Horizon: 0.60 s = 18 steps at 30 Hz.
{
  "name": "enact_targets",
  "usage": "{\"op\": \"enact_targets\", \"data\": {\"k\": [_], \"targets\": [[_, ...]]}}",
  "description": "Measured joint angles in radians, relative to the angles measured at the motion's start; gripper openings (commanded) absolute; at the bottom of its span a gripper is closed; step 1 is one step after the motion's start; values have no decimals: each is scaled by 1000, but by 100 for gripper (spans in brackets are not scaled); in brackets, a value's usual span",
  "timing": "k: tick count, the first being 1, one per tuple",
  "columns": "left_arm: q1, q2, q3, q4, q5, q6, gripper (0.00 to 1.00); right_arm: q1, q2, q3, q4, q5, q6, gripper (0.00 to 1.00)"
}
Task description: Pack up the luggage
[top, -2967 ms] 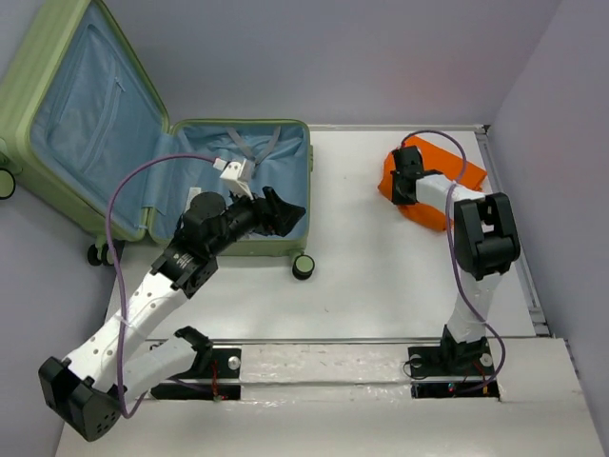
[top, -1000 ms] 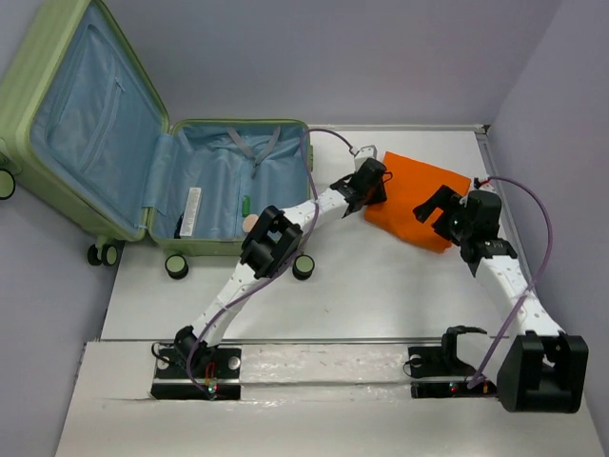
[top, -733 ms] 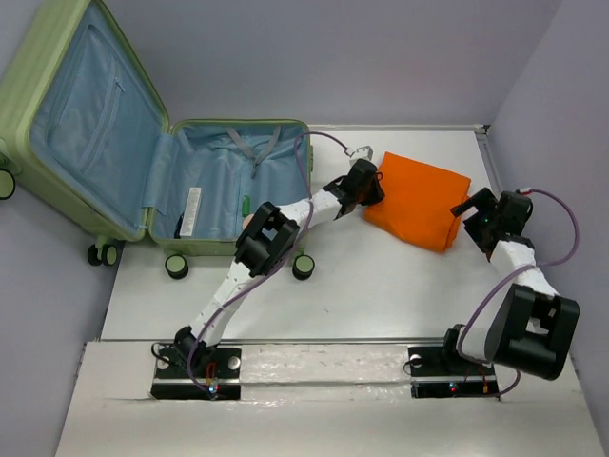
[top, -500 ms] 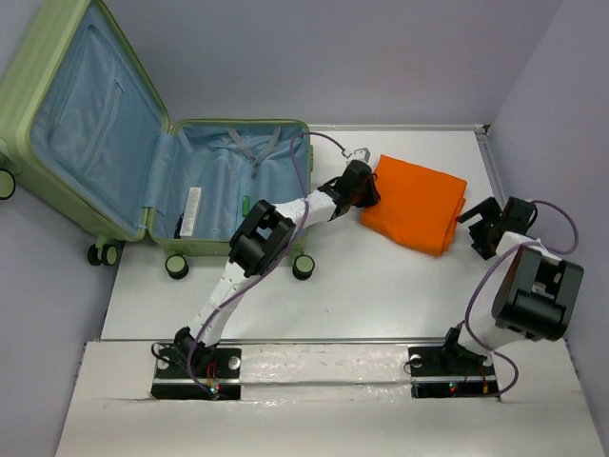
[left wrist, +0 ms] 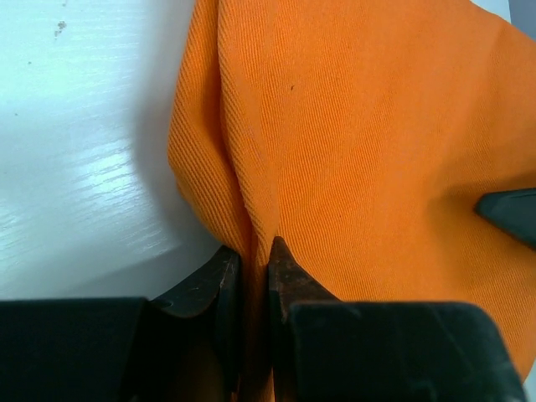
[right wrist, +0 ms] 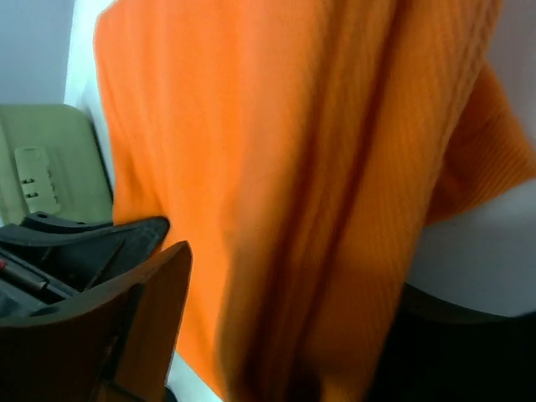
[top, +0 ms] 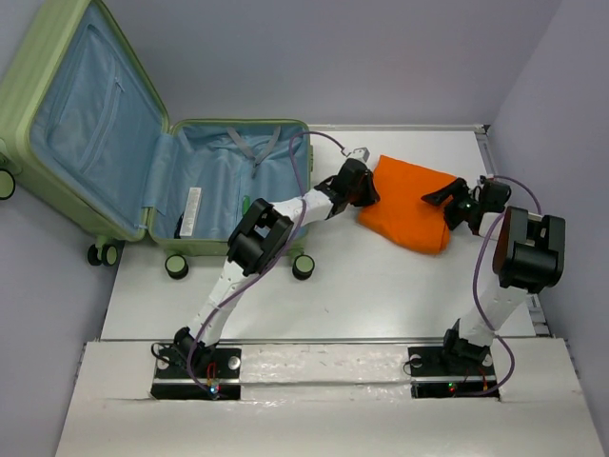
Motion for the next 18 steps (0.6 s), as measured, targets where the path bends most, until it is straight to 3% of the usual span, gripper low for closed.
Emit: {"op": "enact_targets", "data": {"k": [1,4,5,13,18], "targets": [[1,0,0,-1,0,1,6,18,11,2,12,-6,3,44],[10,0,0,-2,3,7,6,51,33,-6,34,-3,26,15],[13,0,0,-2,6,8,6,53,36,-10,35,-5,28,10],[17,-38,-27,-34,6,19,6,81,-50,-35,32,0,61,7],[11,-98,-40,-76,10,32,6,115,-178,-11,-86,34,12,7]]}}
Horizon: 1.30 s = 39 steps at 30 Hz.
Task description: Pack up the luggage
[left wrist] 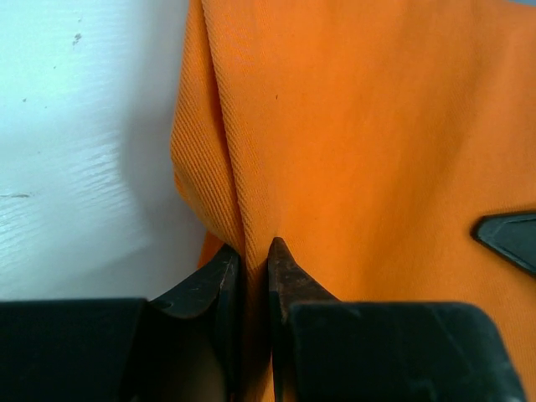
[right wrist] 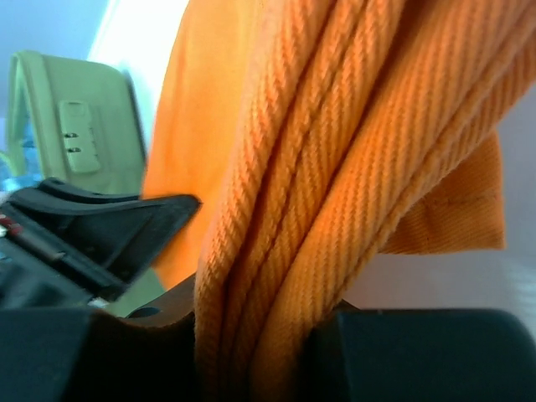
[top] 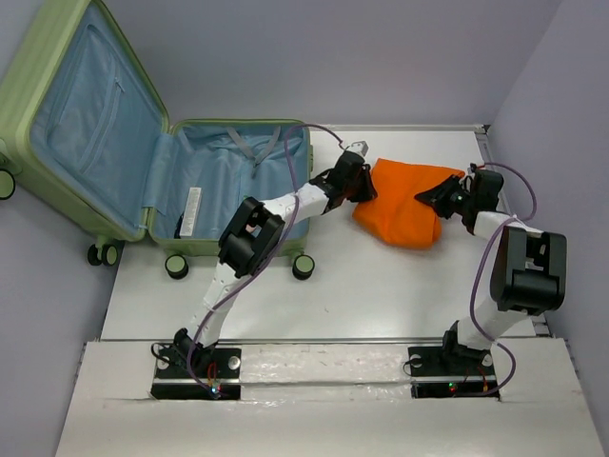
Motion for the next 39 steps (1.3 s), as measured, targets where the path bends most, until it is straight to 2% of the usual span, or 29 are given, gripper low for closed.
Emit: {"op": "enact_targets", "data": {"k": [5,9,15,20,23,29,30,31,32,33,34,37,39], "targets": [[-6,-37,-6,-6,16,1,6,9,-81,-13,-80,57,-57,7],[-4,-76,-63,-6,38,-4,6,9,-126,-38,-115,50,-62,7],[14,-166,-69,-46,63,-3,6,32,-200,0,-154,22,-31,7],[85,-325,-70,-86,84,-2,6,153,-192,173,-168,28,9,7],[171,-451,-96,-106,95,1,6,248,-139,303,-151,49,36,7],[380,-702,-238,-163,71,35,6,509,116,638,-107,101,89,7],[422,-743,-277,-179,60,43,16,540,159,686,-99,106,100,7],[460,-779,-312,-187,53,47,38,585,221,743,-100,110,107,11],[508,-821,-356,-202,46,50,68,631,296,817,-99,113,119,42],[550,-846,-393,-205,43,51,92,663,354,866,-96,116,126,59],[599,-879,-439,-219,28,58,99,698,425,923,-96,121,130,85],[716,-926,-494,-281,-71,85,99,783,618,1115,-188,128,94,96],[755,-946,-494,-318,-162,118,99,814,729,1260,-296,137,45,98]]}}
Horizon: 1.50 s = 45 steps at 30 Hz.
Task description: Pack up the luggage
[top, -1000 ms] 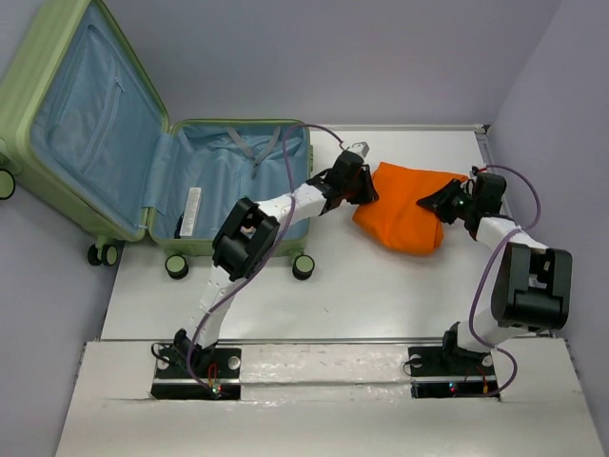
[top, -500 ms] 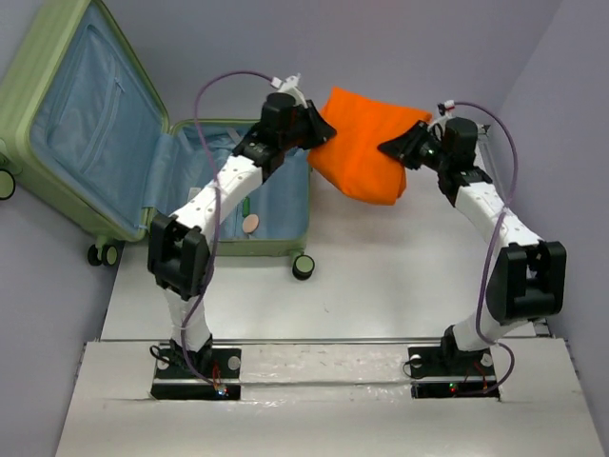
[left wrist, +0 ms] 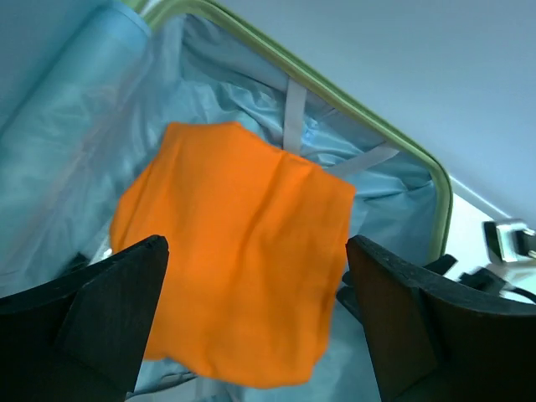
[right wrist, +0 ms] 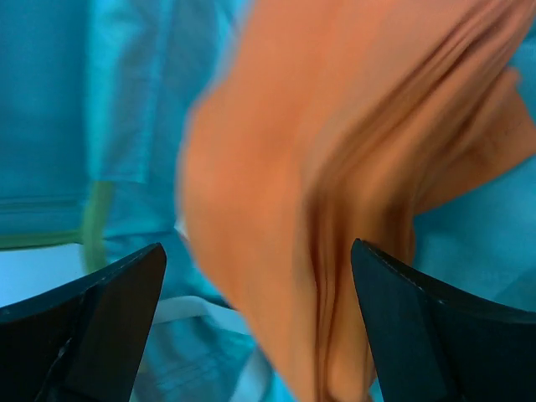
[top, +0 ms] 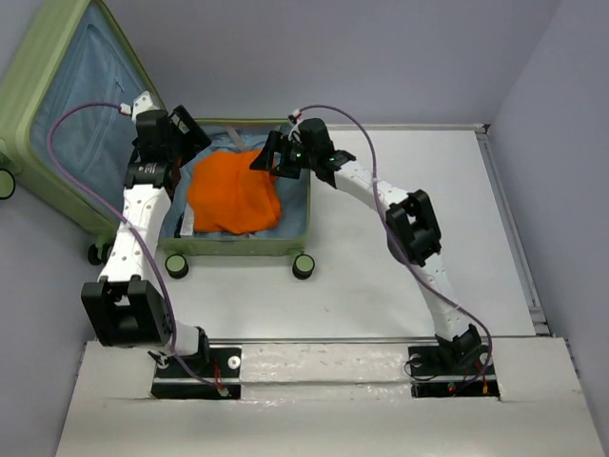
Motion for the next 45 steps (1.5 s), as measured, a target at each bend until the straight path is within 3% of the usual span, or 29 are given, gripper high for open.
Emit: {"op": "enact_targets", "data": {"k": [6,11,15,18,20,24,28,33,37,45], "targets": [[-89,-188,-2,-40,-111,56,98,18,76,132,-202,67,-134,100],[-250,-436,-5,-53,-245,111,83,36,20,171,-256,185,-298,100],[-248,-611,-39,-95,-472,161,81,76,-43,171,-261,260,-380,100],[-244,-696,-87,-114,-750,246,83,114,-142,130,-261,316,-432,100],[-242,-695,-146,-119,-898,308,84,132,-232,67,-254,328,-461,100],[-241,-633,-278,-100,-1065,427,84,132,-405,-92,-204,331,-490,100],[-198,-544,-374,12,-1152,566,81,119,-549,-332,-113,320,-498,99],[-91,-446,-365,26,-1183,575,68,101,-567,-548,-49,269,-494,100],[47,-397,-353,3,-1156,518,73,89,-553,-669,-49,238,-494,100],[92,-350,-283,68,-1133,572,73,42,-555,-718,42,168,-463,99]]}}
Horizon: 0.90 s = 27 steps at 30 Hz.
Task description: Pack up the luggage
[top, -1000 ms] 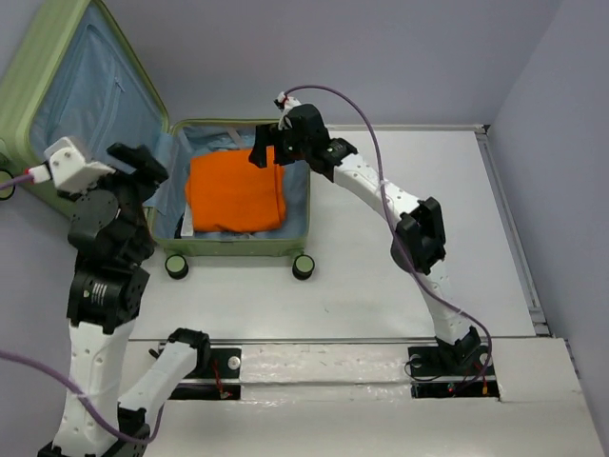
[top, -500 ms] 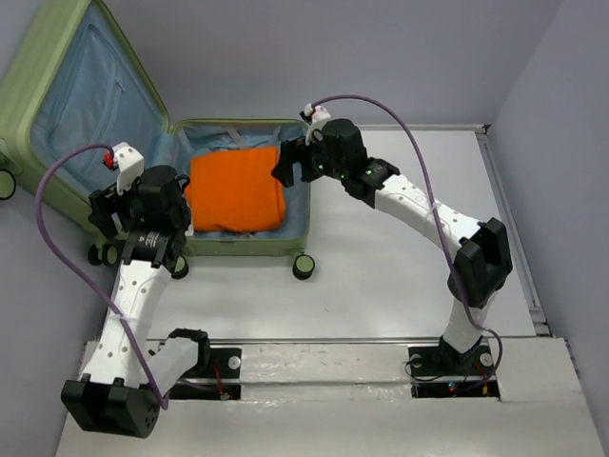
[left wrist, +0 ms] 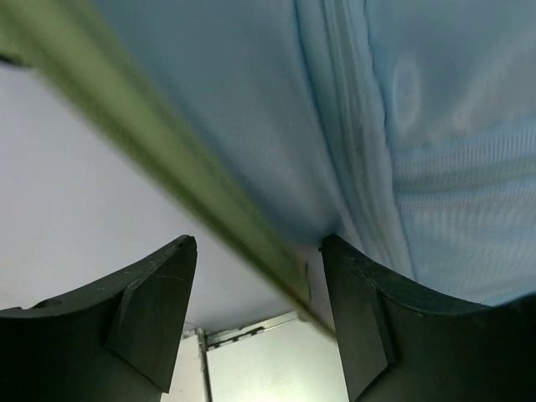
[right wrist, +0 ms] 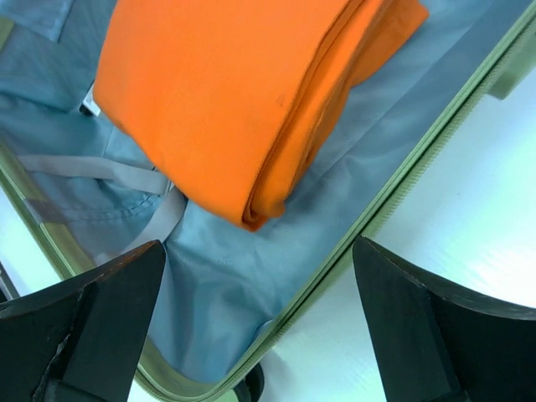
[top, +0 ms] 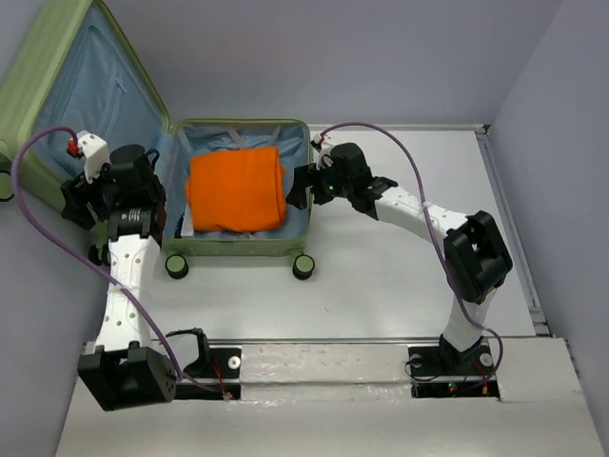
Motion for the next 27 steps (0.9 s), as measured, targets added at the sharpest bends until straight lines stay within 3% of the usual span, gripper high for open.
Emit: {"op": "enact_targets", "data": {"k": [6,7,8,9,14,15,17,21,24,27], "targets": [[31,44,48,9,15,-23,81,-35,0,0,19,26,32,97],[32,33,24,21,22,-29,78,-39,0,0,19,37,35,97],[34,20,3,24,23,-29,68,-43,0,0,19,47,42,96],[35,5,-24,34,28,-29,50,-50,0,0,19,51,46,95],[35,-38,-113,77,82,-39,35,-64,0,-1,20,65,55,86],[36,-31,-110,78,89,-42,19,-64,0,-3,21,66,54,84],[39,-15,-95,78,95,-52,6,-71,0,-14,23,68,56,71],[47,8,-52,96,121,-101,6,-77,3,-32,19,72,60,67],[47,3,-40,93,154,-112,6,-82,14,-27,11,75,61,75],[26,-8,-40,85,163,-119,6,-82,61,17,-14,84,60,72]]}}
